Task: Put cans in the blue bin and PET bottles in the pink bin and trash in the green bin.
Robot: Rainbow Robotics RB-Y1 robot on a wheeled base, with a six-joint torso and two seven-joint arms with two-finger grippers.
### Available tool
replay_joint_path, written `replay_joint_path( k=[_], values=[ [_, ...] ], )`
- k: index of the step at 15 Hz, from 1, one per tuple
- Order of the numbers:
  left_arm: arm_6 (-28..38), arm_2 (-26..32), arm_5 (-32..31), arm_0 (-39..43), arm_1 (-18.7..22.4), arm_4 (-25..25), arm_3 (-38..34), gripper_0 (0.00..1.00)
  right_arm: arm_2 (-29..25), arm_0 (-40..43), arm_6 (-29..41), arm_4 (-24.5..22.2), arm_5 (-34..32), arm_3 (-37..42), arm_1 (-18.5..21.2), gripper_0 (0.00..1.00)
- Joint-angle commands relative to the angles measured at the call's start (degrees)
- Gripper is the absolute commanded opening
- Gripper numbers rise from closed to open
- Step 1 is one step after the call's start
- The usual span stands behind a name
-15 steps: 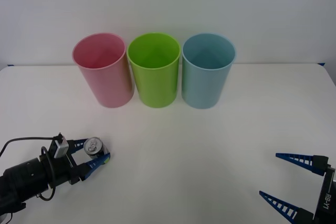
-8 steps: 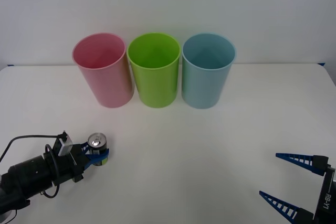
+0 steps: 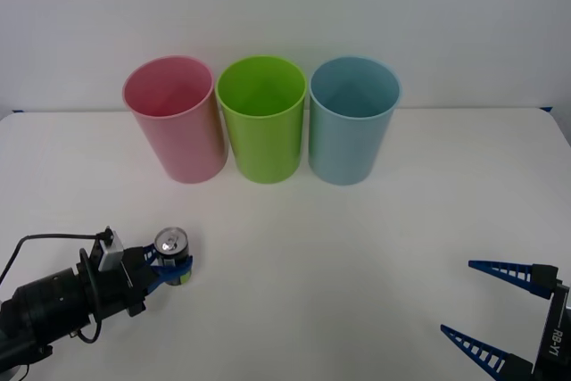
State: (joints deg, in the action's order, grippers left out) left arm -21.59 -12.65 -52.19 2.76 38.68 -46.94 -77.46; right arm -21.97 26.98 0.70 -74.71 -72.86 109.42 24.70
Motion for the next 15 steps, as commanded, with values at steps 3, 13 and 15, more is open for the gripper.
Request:
replay_joint_path(
  k=[3,13,15],
  values=[
    [9.99,4.3,0.15,5.77,0.25,-5.35,-12.02,0.0,0.0,0.0,0.0,0.0,0.0,0.0,0.0,1.0],
    [29.24,12.73,2.7,11.48,-4.05,-19.15,-33.55,0.0,0.0,0.0,0.0,0.0,0.0,0.0,0.0,1.0],
    [33.55,11.77,6.04,11.04,-3.61,-21.0,-37.24,0.0,0.0,0.0,0.0,0.0,0.0,0.0,0.0,1.0]
  ],
)
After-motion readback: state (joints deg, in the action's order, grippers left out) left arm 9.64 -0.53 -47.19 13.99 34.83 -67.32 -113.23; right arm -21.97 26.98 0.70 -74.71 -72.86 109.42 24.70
